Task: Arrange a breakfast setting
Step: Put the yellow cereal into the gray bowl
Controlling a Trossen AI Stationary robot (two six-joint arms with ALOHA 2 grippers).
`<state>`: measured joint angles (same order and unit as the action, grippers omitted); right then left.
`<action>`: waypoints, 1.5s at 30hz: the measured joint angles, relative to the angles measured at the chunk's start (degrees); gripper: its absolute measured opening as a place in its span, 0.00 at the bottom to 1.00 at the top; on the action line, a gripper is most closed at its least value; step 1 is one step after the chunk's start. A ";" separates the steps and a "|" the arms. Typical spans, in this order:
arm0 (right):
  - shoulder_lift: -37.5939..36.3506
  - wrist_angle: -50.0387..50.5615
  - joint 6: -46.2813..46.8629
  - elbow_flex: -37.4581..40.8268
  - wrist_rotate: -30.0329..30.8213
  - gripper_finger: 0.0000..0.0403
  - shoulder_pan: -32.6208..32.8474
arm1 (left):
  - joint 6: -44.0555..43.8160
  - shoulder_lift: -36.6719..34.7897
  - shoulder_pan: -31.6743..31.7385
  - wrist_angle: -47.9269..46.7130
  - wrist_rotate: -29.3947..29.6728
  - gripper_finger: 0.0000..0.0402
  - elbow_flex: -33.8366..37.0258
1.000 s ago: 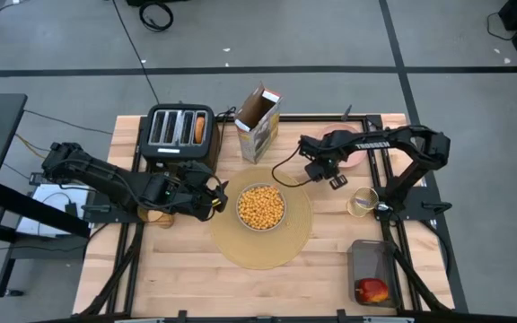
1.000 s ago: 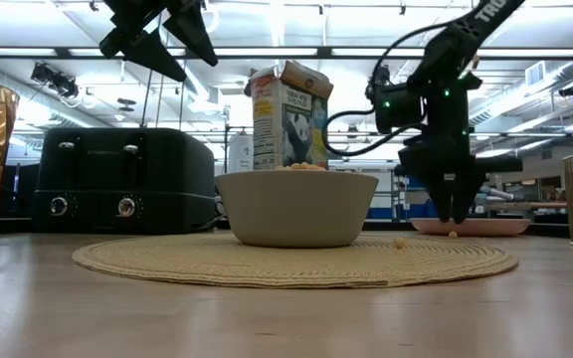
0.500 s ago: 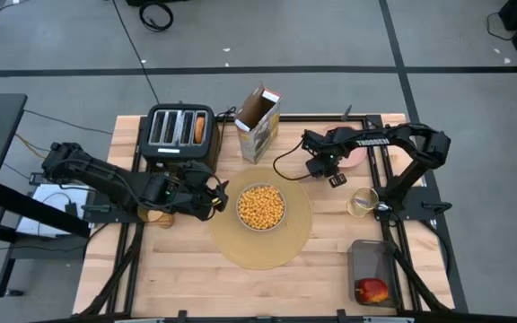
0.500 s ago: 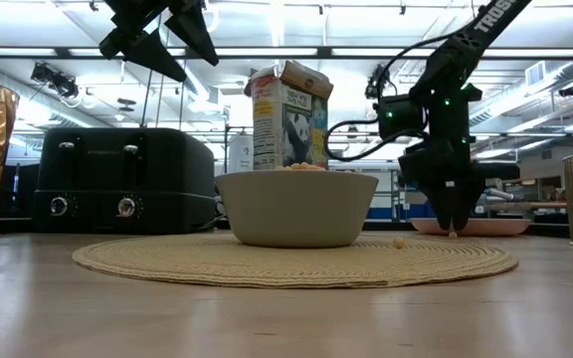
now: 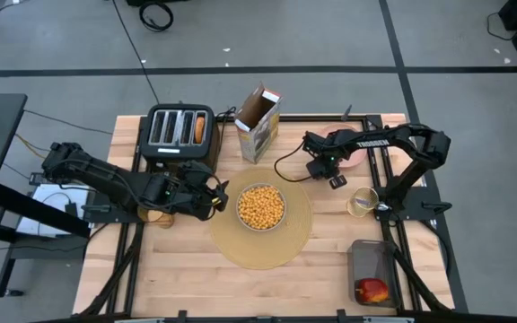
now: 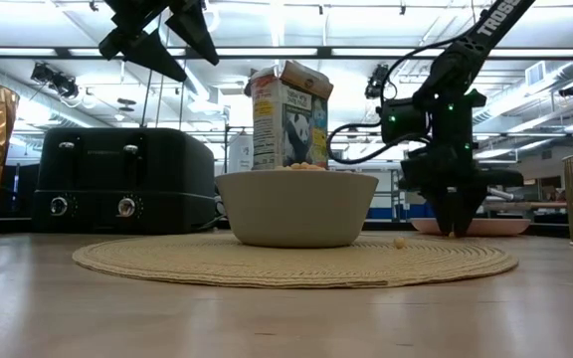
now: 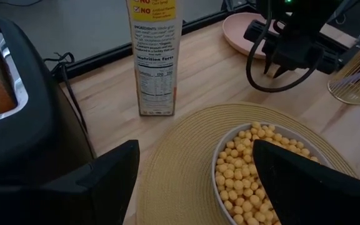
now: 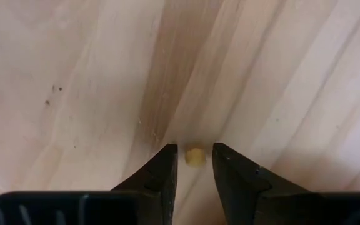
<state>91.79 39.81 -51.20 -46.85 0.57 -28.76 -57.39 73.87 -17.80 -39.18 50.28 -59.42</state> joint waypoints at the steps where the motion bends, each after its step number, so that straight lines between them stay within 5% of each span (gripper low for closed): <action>1: 0.00 0.00 0.00 0.00 -0.13 0.26 -0.02 | -0.28 0.00 0.00 0.00 0.00 0.79 0.00; 45: 1.57 0.07 2.16 -0.09 -2.11 0.15 -1.66 | -0.54 0.00 -0.04 -0.04 -0.22 0.79 0.00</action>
<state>93.36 39.88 -49.04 -46.94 -1.54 -30.41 -57.93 73.87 -17.85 -39.22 50.06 -59.42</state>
